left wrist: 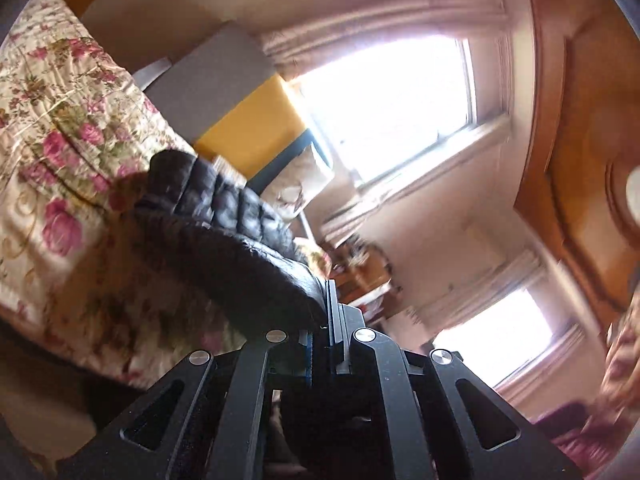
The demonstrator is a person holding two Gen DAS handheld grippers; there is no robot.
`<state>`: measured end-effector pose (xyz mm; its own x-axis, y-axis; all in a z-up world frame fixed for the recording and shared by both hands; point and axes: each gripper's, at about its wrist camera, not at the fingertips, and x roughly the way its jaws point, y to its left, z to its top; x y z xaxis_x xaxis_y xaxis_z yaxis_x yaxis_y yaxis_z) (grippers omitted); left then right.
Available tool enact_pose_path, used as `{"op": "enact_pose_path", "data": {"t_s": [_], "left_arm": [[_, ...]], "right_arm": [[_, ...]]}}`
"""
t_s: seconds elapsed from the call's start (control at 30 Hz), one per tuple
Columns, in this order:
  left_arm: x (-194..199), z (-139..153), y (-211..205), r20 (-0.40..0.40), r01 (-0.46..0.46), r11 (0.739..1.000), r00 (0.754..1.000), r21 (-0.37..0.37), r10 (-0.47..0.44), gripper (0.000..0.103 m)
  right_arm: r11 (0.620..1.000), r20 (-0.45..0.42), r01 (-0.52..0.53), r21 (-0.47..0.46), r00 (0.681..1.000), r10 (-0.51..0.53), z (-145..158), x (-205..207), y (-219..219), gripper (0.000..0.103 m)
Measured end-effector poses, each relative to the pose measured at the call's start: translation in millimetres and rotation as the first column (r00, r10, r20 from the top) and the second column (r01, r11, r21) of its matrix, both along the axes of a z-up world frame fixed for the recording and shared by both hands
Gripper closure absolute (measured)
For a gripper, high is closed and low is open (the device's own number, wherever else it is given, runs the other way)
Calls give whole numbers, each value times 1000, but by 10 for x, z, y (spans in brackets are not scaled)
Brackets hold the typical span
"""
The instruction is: Fold large clothes
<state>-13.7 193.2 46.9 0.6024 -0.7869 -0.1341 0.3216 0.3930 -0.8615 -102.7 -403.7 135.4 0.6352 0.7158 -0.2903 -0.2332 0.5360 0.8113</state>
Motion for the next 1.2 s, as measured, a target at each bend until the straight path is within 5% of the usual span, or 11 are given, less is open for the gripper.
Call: {"op": "enact_pose_path", "data": {"t_s": [0.3, 0.5, 0.67, 0.77, 0.87, 0.9, 0.97, 1.07, 1.2], "left_arm": [[1080, 255, -123, -6, -46, 993, 999, -110, 45, 99], [2053, -92, -197, -198, -130, 981, 975, -145, 100, 99], [2737, -618, -237, -390, -187, 976, 912, -114, 129, 99], [3013, -864, -286, -483, -188, 977, 868, -96, 120, 84], [3156, -943, -259, -525, -203, 969, 845, -144, 99, 47], [3145, -899, -237, -520, -207, 966, 848, -155, 98, 38], [3108, -751, -199, -495, -212, 967, 861, -142, 116, 33], [2949, -383, -120, -398, -253, 968, 888, -7, 229, 28], [2569, 197, -294, -57, -368, 874, 913, 316, 405, 25]], "right_arm": [[988, 61, 134, 72, 988, -139, 210, 905, -50, 96], [965, -76, 226, 132, 973, -217, -144, 1881, -253, 95], [949, -222, 288, 125, 941, -256, -604, 2486, -406, 88], [935, -311, 316, 161, 915, -256, -936, 2715, -506, 76], [910, -358, 341, 238, 901, -244, -1133, 2772, -569, 40], [896, -360, 340, 284, 904, -229, -1153, 2775, -579, 11], [882, -317, 361, 303, 911, -263, -1071, 2732, -602, 7], [888, -237, 391, 242, 911, -337, -772, 2601, -620, 3], [890, 50, 443, -110, 896, -441, -61, 2342, -265, 2]]}}
